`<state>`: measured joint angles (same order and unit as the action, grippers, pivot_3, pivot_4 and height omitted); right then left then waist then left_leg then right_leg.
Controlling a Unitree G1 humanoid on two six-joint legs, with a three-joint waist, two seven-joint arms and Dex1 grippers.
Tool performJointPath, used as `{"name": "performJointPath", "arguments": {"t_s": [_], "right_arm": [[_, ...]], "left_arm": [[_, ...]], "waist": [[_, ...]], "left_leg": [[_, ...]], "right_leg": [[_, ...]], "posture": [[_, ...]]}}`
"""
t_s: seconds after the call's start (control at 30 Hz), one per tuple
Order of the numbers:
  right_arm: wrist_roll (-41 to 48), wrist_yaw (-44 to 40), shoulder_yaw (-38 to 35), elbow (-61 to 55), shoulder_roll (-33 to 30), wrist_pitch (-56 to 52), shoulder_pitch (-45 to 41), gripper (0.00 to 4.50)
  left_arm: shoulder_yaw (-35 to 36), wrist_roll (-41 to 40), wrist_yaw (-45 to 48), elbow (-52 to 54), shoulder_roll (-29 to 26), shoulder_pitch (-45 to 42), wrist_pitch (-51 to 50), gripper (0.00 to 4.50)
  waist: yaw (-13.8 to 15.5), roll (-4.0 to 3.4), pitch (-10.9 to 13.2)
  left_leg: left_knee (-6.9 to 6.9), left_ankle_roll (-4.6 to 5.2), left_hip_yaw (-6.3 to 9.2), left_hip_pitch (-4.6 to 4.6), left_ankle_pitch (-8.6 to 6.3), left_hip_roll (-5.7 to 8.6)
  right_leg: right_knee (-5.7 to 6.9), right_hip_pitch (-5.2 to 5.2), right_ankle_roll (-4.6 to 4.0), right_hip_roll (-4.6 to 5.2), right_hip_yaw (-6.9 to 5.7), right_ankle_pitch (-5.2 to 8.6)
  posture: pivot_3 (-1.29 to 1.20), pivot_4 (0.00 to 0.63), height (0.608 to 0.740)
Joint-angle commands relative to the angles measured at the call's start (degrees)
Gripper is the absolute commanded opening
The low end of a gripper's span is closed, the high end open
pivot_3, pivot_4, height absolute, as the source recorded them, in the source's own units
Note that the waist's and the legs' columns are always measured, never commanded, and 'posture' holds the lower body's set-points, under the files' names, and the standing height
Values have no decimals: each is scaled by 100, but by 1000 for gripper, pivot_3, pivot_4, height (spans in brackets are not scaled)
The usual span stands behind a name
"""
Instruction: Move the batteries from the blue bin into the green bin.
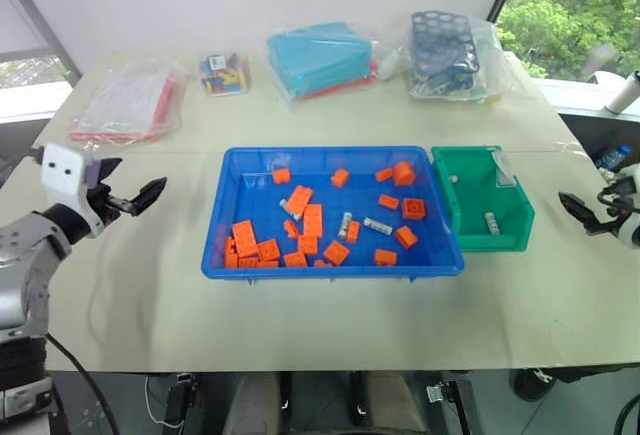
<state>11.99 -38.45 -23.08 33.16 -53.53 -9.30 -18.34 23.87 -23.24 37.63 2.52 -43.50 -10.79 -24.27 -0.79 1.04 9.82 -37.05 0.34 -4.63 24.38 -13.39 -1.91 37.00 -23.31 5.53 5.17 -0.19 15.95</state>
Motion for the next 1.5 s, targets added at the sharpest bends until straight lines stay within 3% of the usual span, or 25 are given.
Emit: {"name": "performJointPath", "arguments": {"t_s": [0.03,0.6,0.87,1.07,1.2,1.37,1.5], "right_arm": [[45,77,-113,-94,-46,65,-50,4448],[-21,33,61,-58,-102,56,-393,4448],[441,-698,315,-1409,-116,-481,-695,4448],[937,-1434,1222,-3190,129,-1346,-1172,4448],[904,-1593,2202,-3828,750,-1602,-1698,4448],[343,-1597,3197,-3610,1628,-1219,-2149,4448],[-969,-1157,4289,-2441,2430,99,-2393,4448]], "left_arm": [[78,59,-112,196,-18,-7,122,4500],[-87,-144,-165,304,172,-232,-121,4500],[-264,-673,425,954,-53,-292,-582,4500],[-540,-1037,1541,1427,-695,-228,-761,4500],[-592,-1528,2329,1537,-1130,-366,-1022,4500],[-729,-1679,2786,1576,-1372,-370,-1116,4500],[-734,-1611,2732,1887,-1311,-100,-1033,4500]], "waist": [[-2,0,0],[-12,0,0],[-13,-2,1],[-35,-6,3],[-29,-5,4],[-7,-10,7],[-47,-5,6]], "left_leg": [[0,0,0,0,0,0],[0,0,-1,0,0,2],[0,0,-2,1,0,2],[1,0,-2,0,0,0],[1,0,0,2,0,-1],[2,0,1,11,0,3],[-1,0,-3,13,0,8]], "right_leg": [[0,0,0,1,0,0],[0,0,0,1,0,0],[1,0,1,-1,0,-1],[3,-4,2,-6,-4,-1],[2,-7,-1,-5,-4,1],[2,-15,-3,2,-1,2],[1,-17,-4,6,-4,2]], "posture": [[0,150,737],[0,150,737],[0,150,737],[0,150,737],[0,150,737],[0,150,737],[0,150,737]]}}
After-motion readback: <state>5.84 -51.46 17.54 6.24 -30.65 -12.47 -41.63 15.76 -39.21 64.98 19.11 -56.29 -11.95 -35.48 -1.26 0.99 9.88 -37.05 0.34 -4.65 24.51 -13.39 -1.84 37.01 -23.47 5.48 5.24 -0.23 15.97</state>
